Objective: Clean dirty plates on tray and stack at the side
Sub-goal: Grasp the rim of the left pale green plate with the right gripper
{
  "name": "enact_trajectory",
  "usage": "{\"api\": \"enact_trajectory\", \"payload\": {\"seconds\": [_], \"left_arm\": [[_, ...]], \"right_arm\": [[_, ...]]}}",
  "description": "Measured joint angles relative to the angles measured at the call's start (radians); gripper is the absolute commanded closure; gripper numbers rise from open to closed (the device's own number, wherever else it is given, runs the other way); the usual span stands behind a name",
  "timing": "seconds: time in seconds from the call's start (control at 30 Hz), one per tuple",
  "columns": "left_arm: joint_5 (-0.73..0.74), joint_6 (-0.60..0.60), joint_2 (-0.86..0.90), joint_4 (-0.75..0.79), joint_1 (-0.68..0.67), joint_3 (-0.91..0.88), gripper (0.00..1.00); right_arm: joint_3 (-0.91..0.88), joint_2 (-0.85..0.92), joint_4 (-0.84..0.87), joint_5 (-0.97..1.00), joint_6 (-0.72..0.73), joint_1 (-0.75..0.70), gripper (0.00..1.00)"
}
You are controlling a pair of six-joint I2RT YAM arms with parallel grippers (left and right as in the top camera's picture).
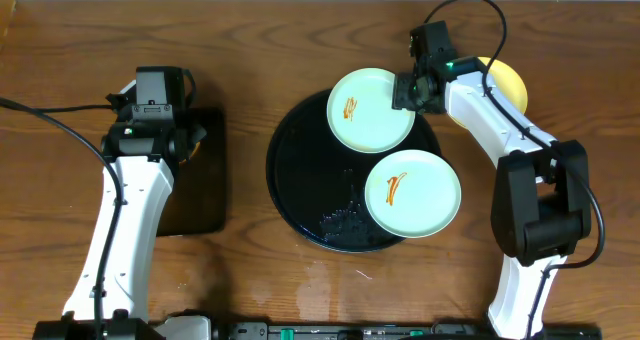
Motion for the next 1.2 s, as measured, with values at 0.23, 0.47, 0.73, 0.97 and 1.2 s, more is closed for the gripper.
{"api": "enact_trajectory", "payload": {"seconds": [0.23, 0.47, 0.73, 0.97, 1.2], "left_arm": [[0.0, 0.0, 0.0, 0.0, 0.0, 0.0, 0.92], [0.0, 0.0, 0.0, 0.0, 0.0, 0.0, 0.92], [0.0, 0.0, 0.0, -0.003, 0.0, 0.0, 0.92], [0.0, 0.0, 0.0, -0.004, 0.0, 0.0, 0.92], [0.094, 0.033, 0.001, 0.035, 0.0, 0.0, 0.92]], "right_arm": [[-0.011, 0.0, 0.006, 0.011, 0.013, 0.0, 0.5], [-0.021, 0.02, 0.006, 0.016, 0.018, 0.0, 0.62], [-0.029, 0.045, 0.042, 0.019, -0.013, 0.003, 0.91], [-0.029, 0.045, -0.005, -0.054, -0.038, 0.01, 0.99], [-0.029, 0.045, -0.037, -0.155, -0.117, 0.046, 0.99]]}}
